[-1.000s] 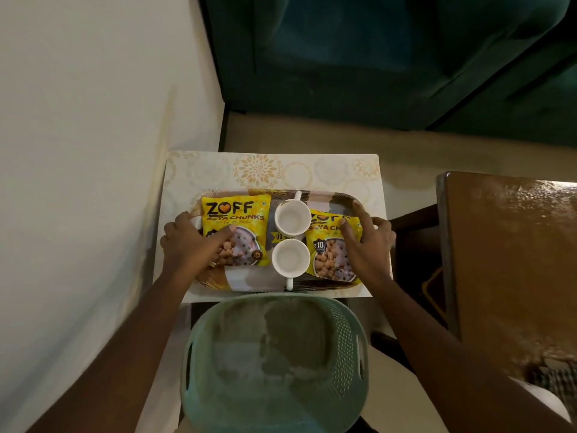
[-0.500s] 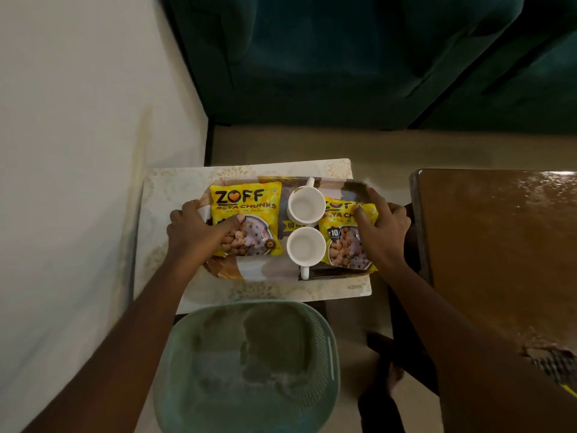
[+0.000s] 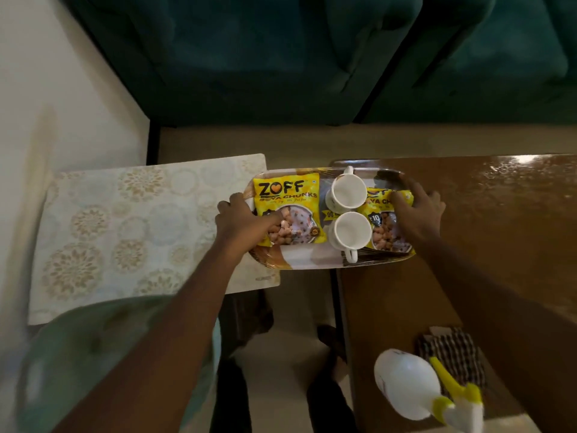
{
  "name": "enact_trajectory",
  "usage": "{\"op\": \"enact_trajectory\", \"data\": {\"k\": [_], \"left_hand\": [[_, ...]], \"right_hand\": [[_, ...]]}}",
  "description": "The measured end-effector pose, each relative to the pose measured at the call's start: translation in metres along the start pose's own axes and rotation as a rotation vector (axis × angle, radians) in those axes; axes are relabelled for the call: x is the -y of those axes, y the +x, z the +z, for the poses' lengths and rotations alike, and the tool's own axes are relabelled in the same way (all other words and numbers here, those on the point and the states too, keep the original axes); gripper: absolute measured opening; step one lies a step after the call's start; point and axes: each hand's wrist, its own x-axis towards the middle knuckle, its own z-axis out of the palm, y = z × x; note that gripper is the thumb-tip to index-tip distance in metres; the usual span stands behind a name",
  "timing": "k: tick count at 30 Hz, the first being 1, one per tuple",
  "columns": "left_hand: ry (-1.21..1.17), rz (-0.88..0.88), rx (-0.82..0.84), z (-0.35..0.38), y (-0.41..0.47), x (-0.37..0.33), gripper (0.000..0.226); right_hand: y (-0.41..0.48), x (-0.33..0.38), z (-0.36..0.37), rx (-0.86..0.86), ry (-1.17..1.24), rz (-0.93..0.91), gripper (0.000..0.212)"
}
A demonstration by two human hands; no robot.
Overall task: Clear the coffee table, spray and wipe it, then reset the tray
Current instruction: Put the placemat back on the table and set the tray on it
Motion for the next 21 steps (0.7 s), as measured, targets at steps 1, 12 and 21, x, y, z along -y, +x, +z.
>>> {"op": "enact_trajectory", "data": {"k": [1,12,21], "left_hand": [[-0.002,0.000,0.006,0.013,-0.003,-0.007,0.091],[0.003,-0.026,-0.005,0.129,-0.023,-0.041,0.096],[0.088,-0.038,-0.024,0.153,-0.030,-0.043,0.095]], "right_hand": [[0.006,-0.013,-0.008,0.002,-0.004,0.004,0.054],[0.053,-0.111,-0.057,0.031,-0.032,0.004,0.046],[0.059,-0.130,-0.059,0.039,-0.051,-0.019,0.046]]}}
